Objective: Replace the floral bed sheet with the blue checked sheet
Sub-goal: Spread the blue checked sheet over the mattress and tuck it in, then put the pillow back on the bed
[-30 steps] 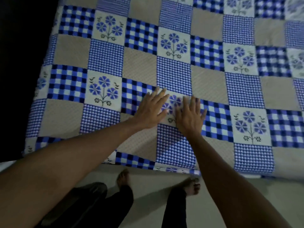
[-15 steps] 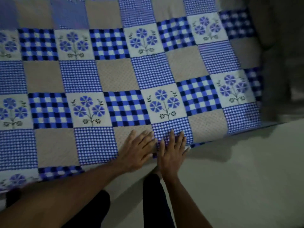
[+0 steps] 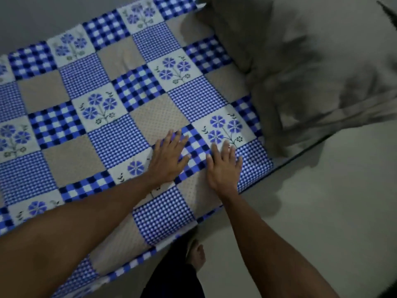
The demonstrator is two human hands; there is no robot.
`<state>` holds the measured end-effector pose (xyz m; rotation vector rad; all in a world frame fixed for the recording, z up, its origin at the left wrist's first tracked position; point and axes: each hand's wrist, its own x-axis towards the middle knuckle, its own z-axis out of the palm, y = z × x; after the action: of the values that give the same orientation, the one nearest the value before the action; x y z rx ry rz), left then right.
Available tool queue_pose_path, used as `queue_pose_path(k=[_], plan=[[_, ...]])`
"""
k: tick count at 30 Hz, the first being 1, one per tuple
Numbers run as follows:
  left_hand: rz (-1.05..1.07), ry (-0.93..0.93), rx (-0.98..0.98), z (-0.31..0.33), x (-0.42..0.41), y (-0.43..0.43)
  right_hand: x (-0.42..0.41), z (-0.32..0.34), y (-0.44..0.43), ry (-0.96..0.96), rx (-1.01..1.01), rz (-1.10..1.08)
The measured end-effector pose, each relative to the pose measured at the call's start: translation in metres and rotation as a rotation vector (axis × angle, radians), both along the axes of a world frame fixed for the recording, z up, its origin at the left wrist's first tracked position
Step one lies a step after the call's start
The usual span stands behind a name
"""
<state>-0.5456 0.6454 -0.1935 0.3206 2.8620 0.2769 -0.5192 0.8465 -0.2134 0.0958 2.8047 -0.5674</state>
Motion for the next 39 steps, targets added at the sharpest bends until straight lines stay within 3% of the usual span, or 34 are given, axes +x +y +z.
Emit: queue_pose_path(k=[5,8,11,13,18,22,26,29,31,35,39], plan=[[-0.198,-0.042,-0.077,-0.018,0.029,0.086,0.042,-0.013,0.078,0.163,0.076,-0.079],[-0.217,0.003,0.102,-0.015,0.036,0.129,0.04,0.002,0.102,0.256,-0.04,-0.188],[-0.003,0.16,0.491,0.007,-0.011,0.157,0.0,0.038,0.113,0.417,-0.178,-0.137],[0.214,0.228,0.651,0.03,-0.063,0.168,-0.046,0.073,0.118,0.531,-0.251,-0.044],[0.71,0.054,0.908,0.076,-0.211,0.175,-0.194,0.161,0.137,0.745,-0.269,0.151],[0.936,-0.098,1.047,0.102,-0.297,0.191,-0.317,0.197,0.177,0.793,-0.059,0.055],[0.957,-0.254,1.231,0.113,-0.345,0.214,-0.413,0.213,0.249,0.6,0.08,-0.058],[1.001,-0.263,1.237,0.114,-0.365,0.228,-0.464,0.215,0.309,0.384,0.073,-0.129],[1.05,-0.331,1.249,0.114,-0.371,0.239,-0.487,0.215,0.345,0.217,-0.054,-0.212],[1.11,-0.389,1.301,0.099,-0.378,0.24,-0.51,0.192,0.408,-0.108,-0.563,-0.299],[1.166,-0.453,1.33,0.105,-0.367,0.262,-0.518,0.138,0.443,-0.368,-0.61,-0.135]])
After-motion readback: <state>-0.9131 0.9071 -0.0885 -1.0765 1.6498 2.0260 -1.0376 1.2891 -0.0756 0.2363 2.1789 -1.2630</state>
